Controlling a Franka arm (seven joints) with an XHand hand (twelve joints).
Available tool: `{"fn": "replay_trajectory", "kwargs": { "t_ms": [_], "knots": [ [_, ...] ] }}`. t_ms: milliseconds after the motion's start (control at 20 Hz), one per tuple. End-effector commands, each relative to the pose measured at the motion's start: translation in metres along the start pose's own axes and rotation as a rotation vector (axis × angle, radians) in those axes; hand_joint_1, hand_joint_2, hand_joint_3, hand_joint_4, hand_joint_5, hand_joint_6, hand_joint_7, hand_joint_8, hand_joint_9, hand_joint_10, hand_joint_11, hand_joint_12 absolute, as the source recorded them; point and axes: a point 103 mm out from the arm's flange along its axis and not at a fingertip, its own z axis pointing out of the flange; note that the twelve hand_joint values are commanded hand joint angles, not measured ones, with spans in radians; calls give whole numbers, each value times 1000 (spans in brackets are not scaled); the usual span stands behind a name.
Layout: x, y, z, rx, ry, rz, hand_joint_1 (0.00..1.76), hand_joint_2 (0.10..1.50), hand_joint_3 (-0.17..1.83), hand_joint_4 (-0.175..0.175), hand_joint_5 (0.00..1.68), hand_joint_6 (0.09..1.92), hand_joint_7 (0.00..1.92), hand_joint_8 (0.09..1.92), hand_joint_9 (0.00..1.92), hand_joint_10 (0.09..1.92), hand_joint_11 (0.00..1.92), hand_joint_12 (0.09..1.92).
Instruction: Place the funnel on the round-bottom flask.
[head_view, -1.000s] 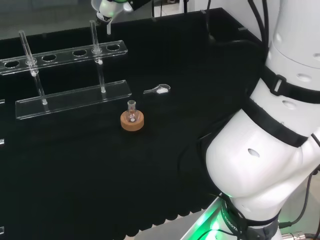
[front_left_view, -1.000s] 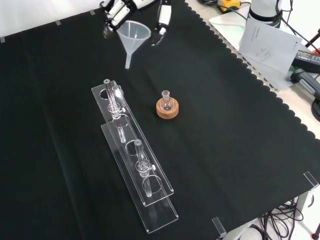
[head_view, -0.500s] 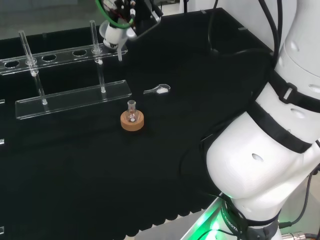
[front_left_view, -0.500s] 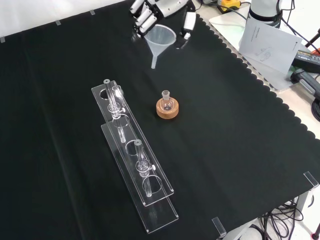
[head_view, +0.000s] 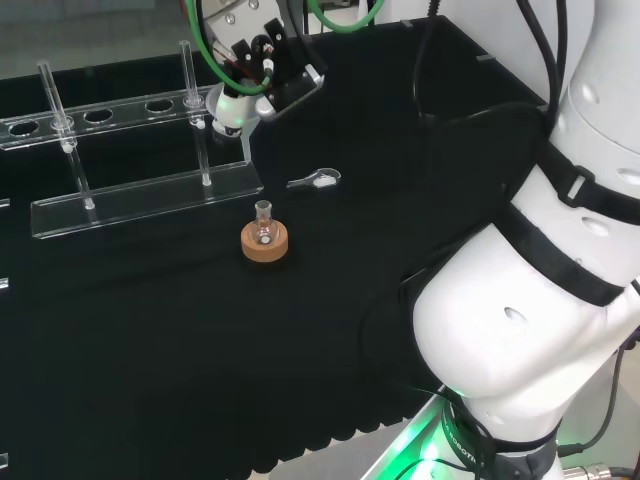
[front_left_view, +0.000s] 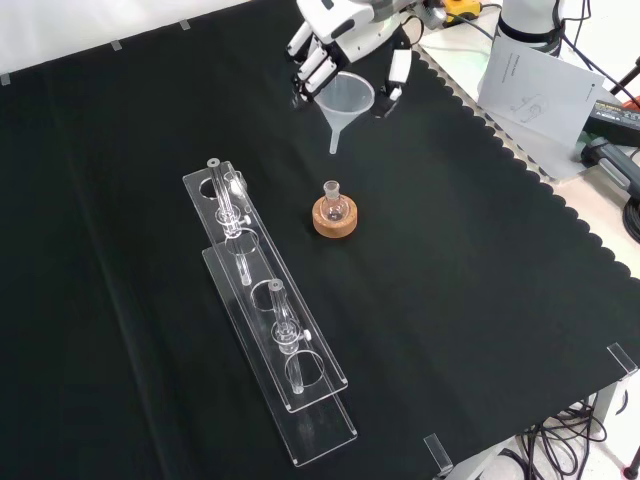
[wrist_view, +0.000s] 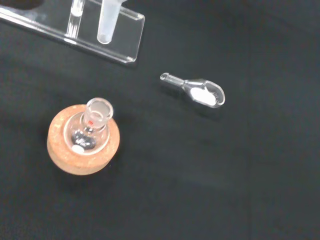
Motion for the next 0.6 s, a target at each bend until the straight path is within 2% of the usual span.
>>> {"fn": "replay_trajectory", "kwargs": {
  "t_ms": [50, 600],
  "knots": [
    [9, 7, 25, 34, 22, -11, 668, 804, 503, -52, 539, 87, 671, 840, 1036, 737, 529, 1284],
    [12, 22, 58, 74, 43, -20, 667, 802, 506, -56, 544, 87, 666, 845, 1034, 741, 532, 1285]
  ]
}}
